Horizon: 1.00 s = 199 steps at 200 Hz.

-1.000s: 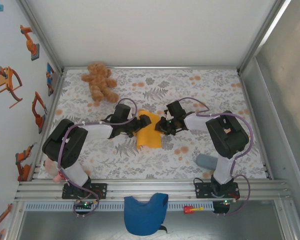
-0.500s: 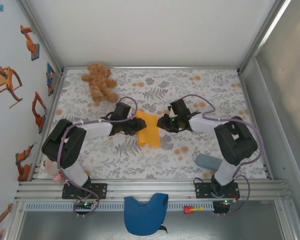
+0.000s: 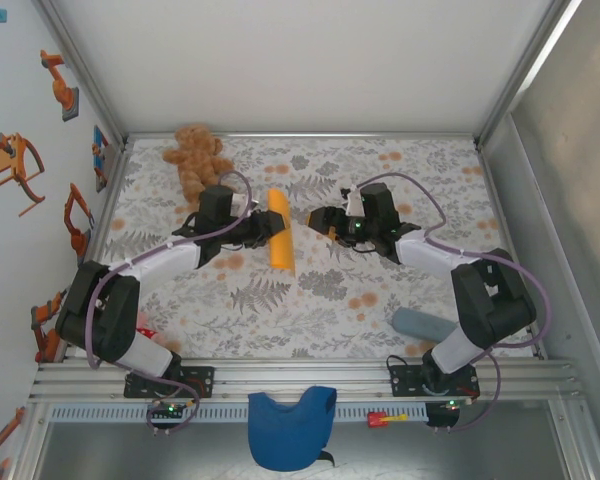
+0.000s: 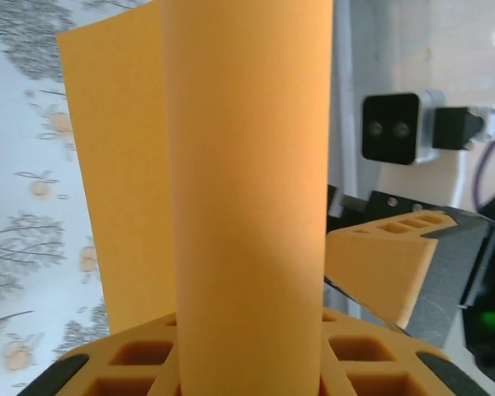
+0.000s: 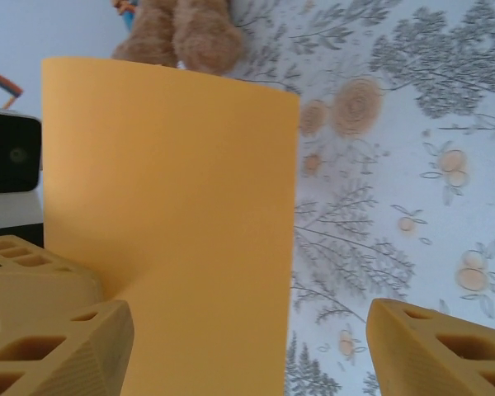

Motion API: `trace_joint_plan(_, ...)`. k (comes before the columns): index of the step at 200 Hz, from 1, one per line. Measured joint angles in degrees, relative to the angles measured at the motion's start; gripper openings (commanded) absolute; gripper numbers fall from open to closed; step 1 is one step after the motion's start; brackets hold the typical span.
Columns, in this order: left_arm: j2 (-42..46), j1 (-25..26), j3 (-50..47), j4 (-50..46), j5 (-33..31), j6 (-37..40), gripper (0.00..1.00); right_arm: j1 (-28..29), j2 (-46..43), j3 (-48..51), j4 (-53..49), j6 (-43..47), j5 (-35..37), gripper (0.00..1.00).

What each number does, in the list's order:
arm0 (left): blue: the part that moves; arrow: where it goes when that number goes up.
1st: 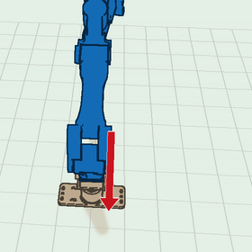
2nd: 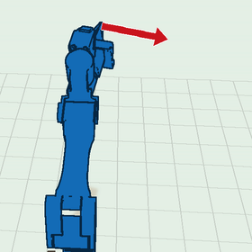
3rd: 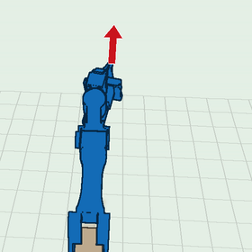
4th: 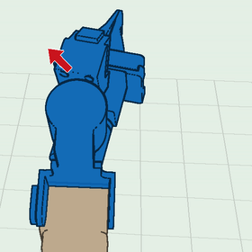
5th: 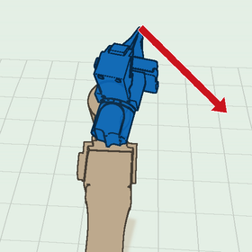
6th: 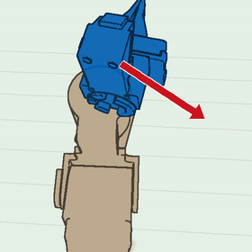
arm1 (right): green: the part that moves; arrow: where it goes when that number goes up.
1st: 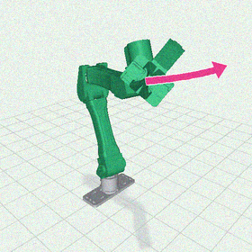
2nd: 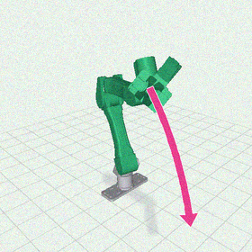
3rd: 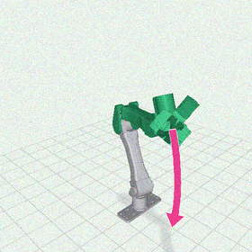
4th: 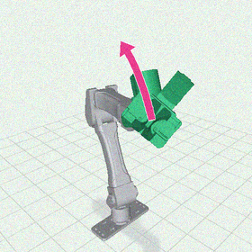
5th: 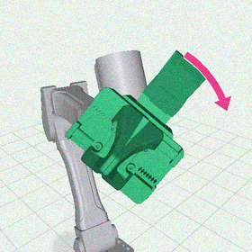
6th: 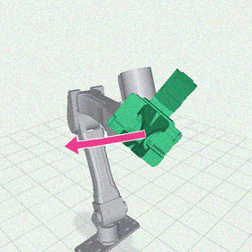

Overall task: Fold a paper plane with a square sheet of paper (pick it up from the middle)
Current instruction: First fold in half a square sheet of paper at the center of the table.

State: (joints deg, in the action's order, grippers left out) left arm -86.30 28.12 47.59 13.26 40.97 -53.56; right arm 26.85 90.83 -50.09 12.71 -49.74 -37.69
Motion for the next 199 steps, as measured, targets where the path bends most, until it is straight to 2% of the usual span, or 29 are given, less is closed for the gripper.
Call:
trace_joint_plan(64, 3.6, -2.2, 0.0, 13.0, 8.2, -8.8, 0.29, 0.0, 0.0, -0.3, 11.4, -6.1, -6.8, 0.82)
trace_joint_plan(137, 1.2, -3.5, 0.1, 36.5, 12.7, -25.6, 0.28, 0.1, 1.1, -3.4, 23.7, -17.0, -11.1, 0.82)
trace_joint_plan(165, -1.3, -3.8, 0.1, 41.6, 12.9, -29.4, 0.26, 0.2, 1.3, -3.5, 26.0, -19.4, -12.1, 0.79)
trace_joint_plan(199, -1.9, -5.2, -0.8, 42.7, 12.8, -30.5, 0.26, 0.3, 1.3, -3.5, 27.0, -20.7, -12.4, 0.71)
